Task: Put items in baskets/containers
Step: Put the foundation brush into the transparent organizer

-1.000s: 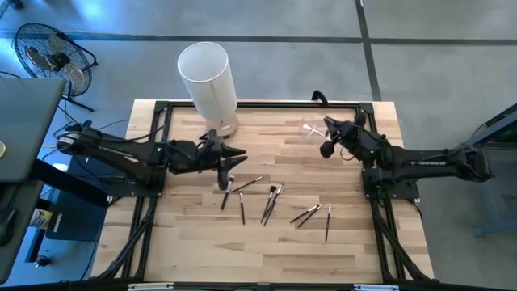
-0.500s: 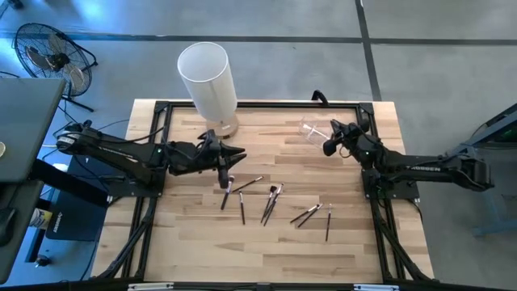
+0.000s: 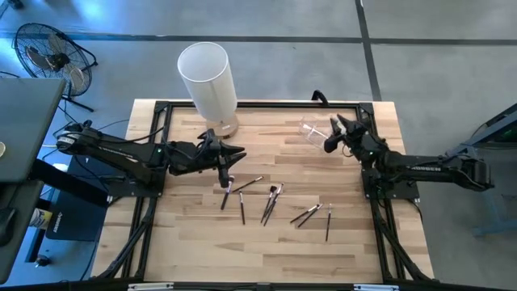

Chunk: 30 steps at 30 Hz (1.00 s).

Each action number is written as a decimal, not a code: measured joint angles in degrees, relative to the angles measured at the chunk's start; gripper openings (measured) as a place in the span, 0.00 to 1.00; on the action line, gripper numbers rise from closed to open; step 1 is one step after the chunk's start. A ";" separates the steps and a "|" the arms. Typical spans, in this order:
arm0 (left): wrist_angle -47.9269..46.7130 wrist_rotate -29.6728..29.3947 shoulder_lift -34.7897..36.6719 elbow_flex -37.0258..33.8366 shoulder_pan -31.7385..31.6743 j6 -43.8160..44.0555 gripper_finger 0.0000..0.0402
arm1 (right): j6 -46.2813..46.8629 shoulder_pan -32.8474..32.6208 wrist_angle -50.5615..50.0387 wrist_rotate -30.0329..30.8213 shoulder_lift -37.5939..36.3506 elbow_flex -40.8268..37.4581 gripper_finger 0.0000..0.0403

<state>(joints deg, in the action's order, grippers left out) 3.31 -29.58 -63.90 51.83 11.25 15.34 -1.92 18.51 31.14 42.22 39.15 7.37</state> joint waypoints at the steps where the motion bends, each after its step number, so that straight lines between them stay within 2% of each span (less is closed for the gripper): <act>1: 0.02 0.00 0.00 0.00 0.00 -0.01 0.19 | -2.07 -0.30 0.00 0.56 -0.26 1.63 0.33; 4: 0.02 -0.02 0.00 0.00 0.00 -0.01 0.19 | -6.24 -1.58 -0.68 0.00 -0.34 7.42 0.33; 7: 0.00 -0.55 0.00 0.02 0.00 -0.01 0.19 | -7.09 -3.30 -6.21 -6.54 -0.13 14.76 0.33; 11: -0.36 -4.77 0.00 0.02 0.00 -0.03 0.19 | -0.63 -5.39 -22.25 -19.61 1.06 25.89 0.33; 16: -0.49 -6.71 -0.02 0.04 -0.04 -0.03 0.19 | 8.73 -8.17 -46.05 -28.49 7.05 37.86 0.28; 23: -2.10 -5.88 -0.02 0.07 -0.04 0.52 0.19 | 19.71 -13.72 -63.33 -31.29 18.83 46.08 0.15; 27: -3.54 -5.75 -0.02 0.07 -0.04 -0.08 0.19 | 25.25 -18.31 -70.22 -29.37 25.08 49.81 0.03; 30: -5.77 -5.11 1.01 0.05 0.02 -0.40 0.19 | 31.35 -22.29 -74.85 -27.17 29.27 52.80 0.02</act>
<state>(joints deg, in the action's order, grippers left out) -2.46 -34.70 -62.89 51.89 11.27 14.95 29.42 -3.78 -43.72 15.04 68.42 60.17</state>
